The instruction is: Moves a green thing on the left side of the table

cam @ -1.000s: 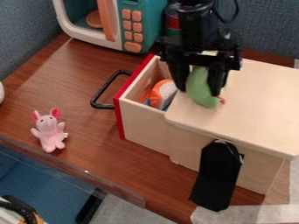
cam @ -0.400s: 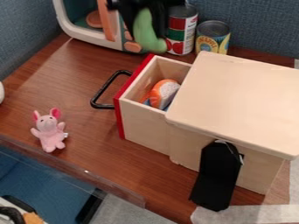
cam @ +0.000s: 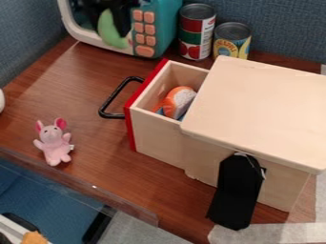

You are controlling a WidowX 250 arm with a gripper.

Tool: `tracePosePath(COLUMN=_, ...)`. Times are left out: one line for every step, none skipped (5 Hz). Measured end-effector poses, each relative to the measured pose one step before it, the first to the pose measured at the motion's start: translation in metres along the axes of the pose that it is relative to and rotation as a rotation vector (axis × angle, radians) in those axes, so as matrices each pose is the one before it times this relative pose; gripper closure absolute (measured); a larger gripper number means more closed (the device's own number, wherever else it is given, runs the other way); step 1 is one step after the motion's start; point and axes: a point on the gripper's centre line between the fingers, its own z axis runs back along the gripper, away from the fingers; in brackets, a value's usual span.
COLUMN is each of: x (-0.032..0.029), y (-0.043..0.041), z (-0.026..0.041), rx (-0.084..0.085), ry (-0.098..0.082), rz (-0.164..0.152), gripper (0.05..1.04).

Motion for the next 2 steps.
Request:
tracePosePath(x=0.0119, y=0.04099, z=-0.02933, rx=0.0586, ry=-0.0049, rz=0.0388, gripper=0.651)
tracePosePath(x=0.00766, y=0.02285, z=-0.02915, rx=0.0705, ry=-0.0152, rz=-0.0332, gripper=0.651)
